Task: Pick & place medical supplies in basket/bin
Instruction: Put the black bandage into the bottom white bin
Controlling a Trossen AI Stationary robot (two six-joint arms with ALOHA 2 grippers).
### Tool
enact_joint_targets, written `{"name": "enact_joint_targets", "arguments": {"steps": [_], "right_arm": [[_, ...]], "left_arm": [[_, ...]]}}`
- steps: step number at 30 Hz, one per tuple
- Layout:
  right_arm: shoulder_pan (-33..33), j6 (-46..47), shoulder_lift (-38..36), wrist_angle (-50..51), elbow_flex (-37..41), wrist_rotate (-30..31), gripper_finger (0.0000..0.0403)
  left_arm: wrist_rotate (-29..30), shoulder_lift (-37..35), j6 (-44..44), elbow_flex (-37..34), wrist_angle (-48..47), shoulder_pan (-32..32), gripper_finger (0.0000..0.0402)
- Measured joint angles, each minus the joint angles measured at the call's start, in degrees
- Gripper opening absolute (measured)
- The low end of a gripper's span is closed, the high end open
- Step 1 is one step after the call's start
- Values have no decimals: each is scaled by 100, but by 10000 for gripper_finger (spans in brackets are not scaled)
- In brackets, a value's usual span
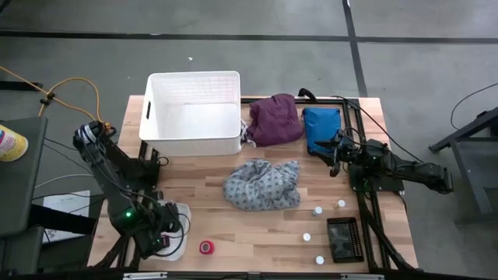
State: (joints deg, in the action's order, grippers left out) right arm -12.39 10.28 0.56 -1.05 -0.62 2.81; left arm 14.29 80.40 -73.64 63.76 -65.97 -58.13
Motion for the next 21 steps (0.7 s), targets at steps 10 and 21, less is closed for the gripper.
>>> {"name": "enact_joint_targets", "arguments": {"steps": [10,21], "right_arm": [[1,0,-1,0,0,-1,181],[0,1,0,1,0,0,181]], "left_arm": [[-485,2,-467,-1112,1337,-15,43],[-620,2,-592,-1490,2087,-15,43]]}}
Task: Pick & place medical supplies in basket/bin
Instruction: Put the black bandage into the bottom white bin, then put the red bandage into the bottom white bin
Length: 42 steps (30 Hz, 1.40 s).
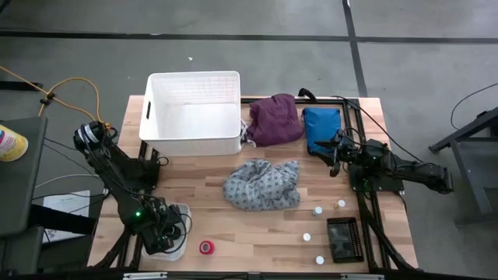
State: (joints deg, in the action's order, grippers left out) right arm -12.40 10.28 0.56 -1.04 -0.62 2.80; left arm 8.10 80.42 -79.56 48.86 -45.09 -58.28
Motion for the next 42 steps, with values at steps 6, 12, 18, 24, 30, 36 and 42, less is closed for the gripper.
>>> {"name": "enact_joint_targets", "arguments": {"steps": [6,12,18,24,30,36,42], "right_arm": [[1,-2,0,0,0,0,181],[1,-1,0,0,0,-1,181],[0,-1,0,-1,0,-1,181],[-1,0,-1,0,1,1,181],[-1,-2,-2,0,0,1,181],[1,0,-1,-2,1,-1,181],[0,-2,-1,-1,1,1,181]], "left_arm": [[0,0,1,0,-3,0,46],[2,0,1,0,-3,0,81],[3,-21,25,0,4,0,117],[29,-349,110,2,-39,9,126],[212,-842,156,2,-323,13,126],[273,-920,160,2,-401,13,126],[425,-920,401,2,-361,13,127]]}}
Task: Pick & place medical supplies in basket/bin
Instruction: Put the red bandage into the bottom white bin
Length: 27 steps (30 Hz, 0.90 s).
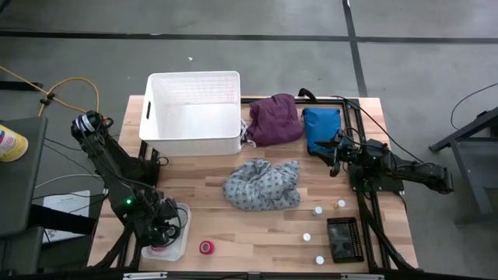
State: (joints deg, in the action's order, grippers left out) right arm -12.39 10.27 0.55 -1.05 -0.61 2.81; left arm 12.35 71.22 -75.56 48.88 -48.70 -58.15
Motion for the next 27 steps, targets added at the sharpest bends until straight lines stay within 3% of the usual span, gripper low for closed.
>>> {"name": "enact_joint_targets", "arguments": {"steps": [16,27], "right_arm": [[-1,0,1,-1,-1,-2,181],[-1,0,-1,1,-1,0,181]], "left_arm": [[122,0,2602,570,163,1234,127],[-490,0,3379,605,262,2067,127]]}}
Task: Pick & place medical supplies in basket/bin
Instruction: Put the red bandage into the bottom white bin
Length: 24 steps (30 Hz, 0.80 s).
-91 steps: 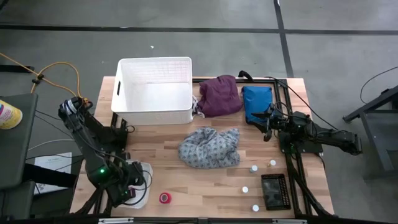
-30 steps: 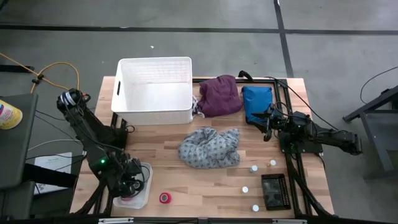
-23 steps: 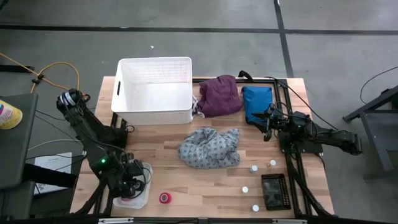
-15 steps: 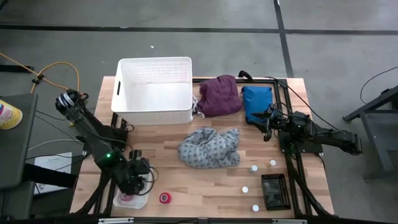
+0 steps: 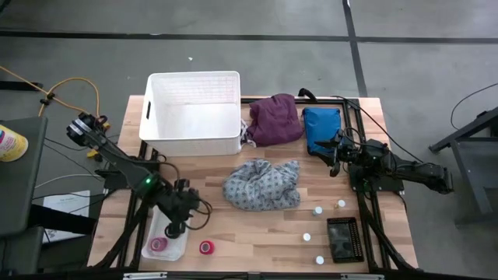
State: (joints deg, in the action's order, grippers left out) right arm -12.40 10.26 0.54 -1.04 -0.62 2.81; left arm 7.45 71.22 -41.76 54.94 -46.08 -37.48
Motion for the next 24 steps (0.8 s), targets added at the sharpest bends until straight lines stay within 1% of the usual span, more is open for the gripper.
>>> {"name": "enact_joint_targets", "arguments": {"steps": [9,13,19,21,24], "right_arm": [[0,2,0,-2,2,-2,181],[0,1,2,-1,1,-1,181],[2,2,2,0,2,0,181],[0,2,2,0,2,-2,181],[2,2,1,-2,2,-2,181]], "left_arm": [[-16,0,2,0,-1,64,127],[-38,119,9,0,114,149,127],[-516,537,262,28,632,450,126],[-663,730,363,119,750,551,126],[-733,1074,484,334,750,640,126]]}}
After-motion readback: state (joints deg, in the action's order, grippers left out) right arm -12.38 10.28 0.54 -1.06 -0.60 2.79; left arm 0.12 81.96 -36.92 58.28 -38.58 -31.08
